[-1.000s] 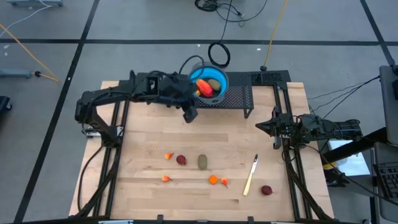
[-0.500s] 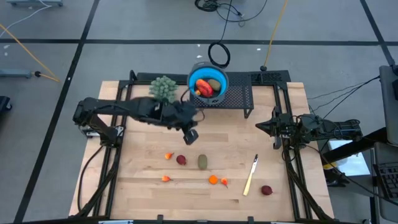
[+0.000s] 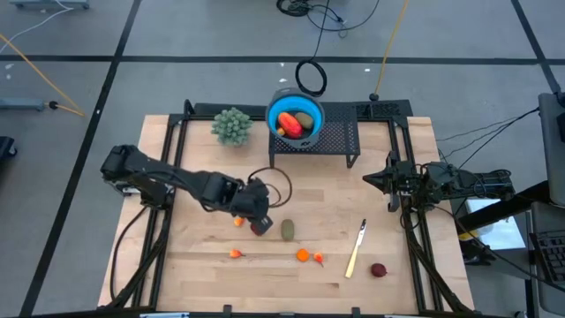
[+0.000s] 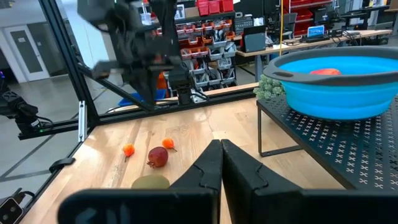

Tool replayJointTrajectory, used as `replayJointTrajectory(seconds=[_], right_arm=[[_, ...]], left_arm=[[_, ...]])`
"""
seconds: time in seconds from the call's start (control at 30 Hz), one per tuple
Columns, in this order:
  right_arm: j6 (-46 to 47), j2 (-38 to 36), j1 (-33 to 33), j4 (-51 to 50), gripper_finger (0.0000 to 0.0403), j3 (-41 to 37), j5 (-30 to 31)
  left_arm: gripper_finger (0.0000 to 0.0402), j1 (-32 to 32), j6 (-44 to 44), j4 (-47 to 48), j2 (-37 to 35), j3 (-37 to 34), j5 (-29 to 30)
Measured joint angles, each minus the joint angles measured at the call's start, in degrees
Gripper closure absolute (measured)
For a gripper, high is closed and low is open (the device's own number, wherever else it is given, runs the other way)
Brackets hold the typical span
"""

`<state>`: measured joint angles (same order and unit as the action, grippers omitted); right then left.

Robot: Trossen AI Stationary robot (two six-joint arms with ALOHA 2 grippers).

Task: Pick & Place Fruit
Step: Put the peach into the blue strainer on the shelf

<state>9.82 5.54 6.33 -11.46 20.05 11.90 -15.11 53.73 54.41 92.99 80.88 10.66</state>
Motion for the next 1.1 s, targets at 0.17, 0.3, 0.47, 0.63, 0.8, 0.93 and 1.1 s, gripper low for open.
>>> replayJointTrajectory(seconds=[0.17, 0.3, 0.47, 0.63, 0.8, 0.93, 1.1], right_arm=[[0.0, 0.0, 0.0, 0.0, 0.0403, 0.0, 0.0], [0.0, 0.0, 0.0, 0.0, 0.0403, 0.0, 0.0], [0.0, 0.0, 0.0, 0.0, 0.0403, 0.0, 0.0], [0.0, 0.0, 0.0, 0.0, 0.0403, 0.0, 0.0], [0.0, 0.0, 0.0, 0.0, 0.0403, 0.0, 0.0], [0.0, 0.0, 0.0, -0.2, 0.0403, 0.0, 0.0], [0.0, 0.0, 0.0, -0.9, 0.0403, 0.0, 0.0]], left_arm=[[0.0397, 0.0, 4.5, -0.1, 0.0, -6.3, -7.1], [0.0397, 0.7, 8.1, -0.2, 0.0, -12.1, -10.9], [0.0399, 1.6, 8.4, -1.0, 0.0, -17.4, -14.1], [0.0391, 2.3, 10.0, -1.1, 0.0, -18.7, -13.8], [0.0374, 2.3, 7.7, -1.4, 0.0, -18.7, -12.1], [0.0355, 2.3, 5.9, -1.6, 0.0, -18.7, -12.1], [0.0306, 2.3, 5.0, -1.6, 0.0, -18.7, -12.1]])
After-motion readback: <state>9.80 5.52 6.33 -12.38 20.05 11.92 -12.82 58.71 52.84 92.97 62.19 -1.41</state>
